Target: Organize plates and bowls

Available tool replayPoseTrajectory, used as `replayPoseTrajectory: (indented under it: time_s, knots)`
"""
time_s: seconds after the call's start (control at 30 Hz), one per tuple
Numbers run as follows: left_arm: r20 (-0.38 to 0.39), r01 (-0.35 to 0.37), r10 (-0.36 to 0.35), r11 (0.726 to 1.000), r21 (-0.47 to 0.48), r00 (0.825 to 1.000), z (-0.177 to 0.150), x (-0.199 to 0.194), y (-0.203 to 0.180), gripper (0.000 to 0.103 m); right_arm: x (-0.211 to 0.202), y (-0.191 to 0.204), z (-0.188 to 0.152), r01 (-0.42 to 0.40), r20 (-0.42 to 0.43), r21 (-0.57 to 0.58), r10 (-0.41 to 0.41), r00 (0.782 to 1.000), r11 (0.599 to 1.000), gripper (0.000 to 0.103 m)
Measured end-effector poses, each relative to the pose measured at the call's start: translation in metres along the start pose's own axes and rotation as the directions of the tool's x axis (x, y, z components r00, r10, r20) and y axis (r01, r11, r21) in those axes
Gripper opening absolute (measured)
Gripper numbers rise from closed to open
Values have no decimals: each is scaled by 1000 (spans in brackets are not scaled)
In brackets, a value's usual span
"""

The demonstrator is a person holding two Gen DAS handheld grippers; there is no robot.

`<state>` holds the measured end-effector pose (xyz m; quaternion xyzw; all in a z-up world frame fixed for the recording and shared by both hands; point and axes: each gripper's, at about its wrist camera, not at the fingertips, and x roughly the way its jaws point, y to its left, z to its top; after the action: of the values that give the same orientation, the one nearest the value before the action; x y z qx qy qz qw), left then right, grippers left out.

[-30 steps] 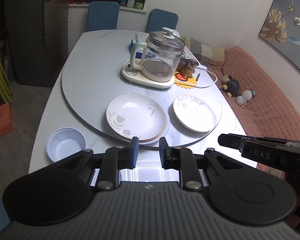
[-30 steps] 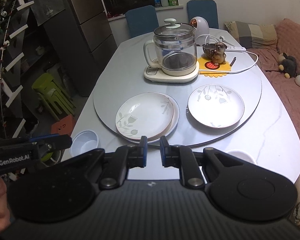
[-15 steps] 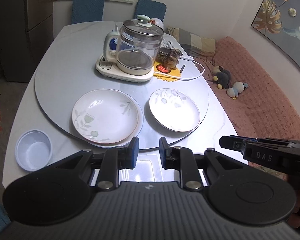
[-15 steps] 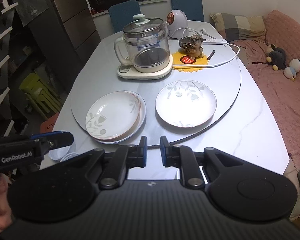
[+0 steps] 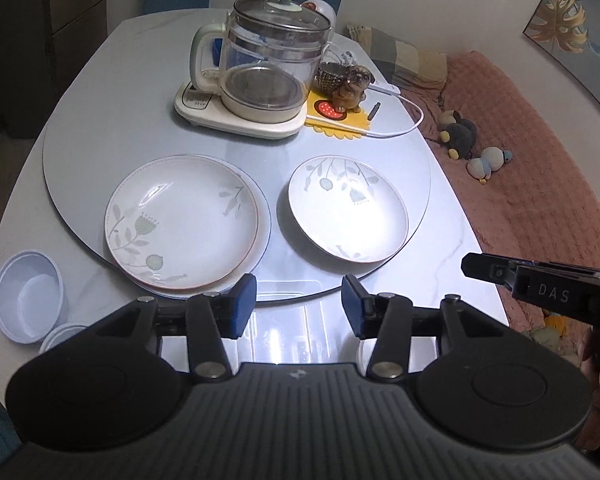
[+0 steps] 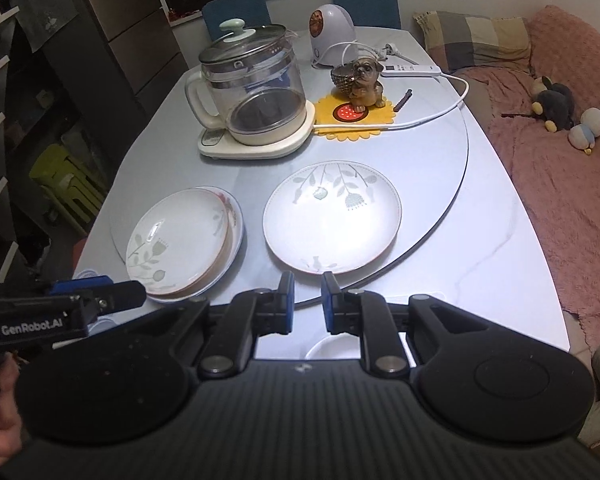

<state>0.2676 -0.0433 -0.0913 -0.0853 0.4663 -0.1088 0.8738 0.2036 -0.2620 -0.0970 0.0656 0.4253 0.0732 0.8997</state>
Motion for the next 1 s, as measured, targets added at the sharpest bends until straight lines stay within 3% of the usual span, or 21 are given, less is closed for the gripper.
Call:
replayPoseTrajectory:
  time_s: [0.1,0.13,0.53,0.83,1.0]
  knots:
    - [-31,0,-2,999,-47,1000,3,18,2,53,12,-18,11,1,-8,5,-1,1000,1000,38]
    - [-39,2,-4,998,-64,999,5,25,3,53,16,-25,14,0,-8,11,0,1000,1000,39]
    - [-71,47,-70,957,-285,995,32,96,6,53,83,-92,63,-26,-82,9,27,996,1000,39]
    - [-98,46,-94,910,-412,991,54,145,6,52,147,-119,96,-104,-160,-11,101,982,995,39]
    - [-134,1,-66,900,-436,989,60,169,8,52,177,-128,104,-136,-202,-8,132,970,991,38]
